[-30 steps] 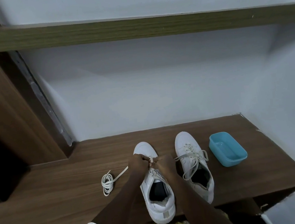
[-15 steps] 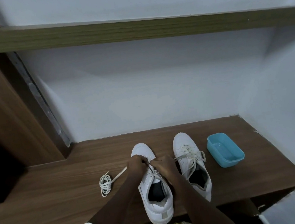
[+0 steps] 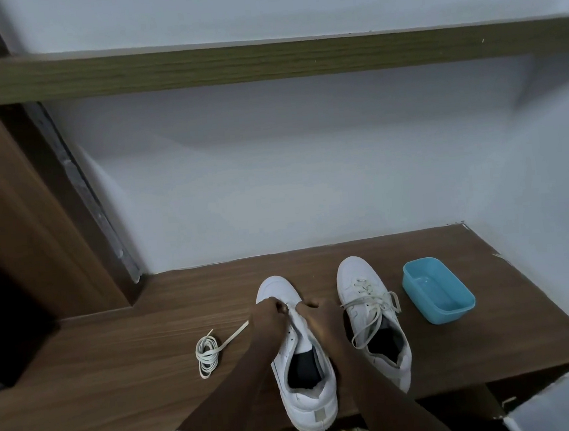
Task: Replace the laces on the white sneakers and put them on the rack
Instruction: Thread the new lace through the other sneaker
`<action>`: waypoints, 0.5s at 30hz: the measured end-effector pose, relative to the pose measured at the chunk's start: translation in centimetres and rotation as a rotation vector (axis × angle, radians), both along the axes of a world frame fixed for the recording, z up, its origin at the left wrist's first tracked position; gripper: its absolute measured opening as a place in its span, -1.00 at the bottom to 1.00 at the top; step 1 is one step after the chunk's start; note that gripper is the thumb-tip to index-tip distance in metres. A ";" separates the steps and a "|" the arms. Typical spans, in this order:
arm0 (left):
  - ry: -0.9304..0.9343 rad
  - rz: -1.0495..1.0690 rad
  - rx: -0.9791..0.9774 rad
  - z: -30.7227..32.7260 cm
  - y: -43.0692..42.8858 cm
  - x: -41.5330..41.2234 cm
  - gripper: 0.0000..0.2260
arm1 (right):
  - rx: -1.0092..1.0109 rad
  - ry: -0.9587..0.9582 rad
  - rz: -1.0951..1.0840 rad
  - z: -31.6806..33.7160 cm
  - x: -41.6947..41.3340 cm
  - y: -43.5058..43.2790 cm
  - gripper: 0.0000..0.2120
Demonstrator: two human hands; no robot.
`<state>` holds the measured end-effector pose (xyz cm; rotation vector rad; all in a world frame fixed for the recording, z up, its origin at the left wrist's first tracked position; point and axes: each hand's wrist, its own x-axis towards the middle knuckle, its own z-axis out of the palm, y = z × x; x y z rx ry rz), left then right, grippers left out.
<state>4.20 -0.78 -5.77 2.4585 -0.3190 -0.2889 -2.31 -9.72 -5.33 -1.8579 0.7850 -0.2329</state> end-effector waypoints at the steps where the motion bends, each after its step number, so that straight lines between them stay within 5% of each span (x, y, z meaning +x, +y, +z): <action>1: 0.003 0.017 -0.005 0.0 0.0 0.1 -0.79 | -0.040 -0.003 0.016 0.0 0.2 -0.3 -0.67; 9: 0.054 0.132 -0.102 0.2 -0.1 0.2 -0.88 | -0.421 0.238 0.313 0.2 1.7 0.6 -0.75; 15: -0.010 0.078 -0.070 -0.1 0.2 -0.2 -0.80 | -0.263 0.218 0.209 -0.1 2.3 -0.7 -0.78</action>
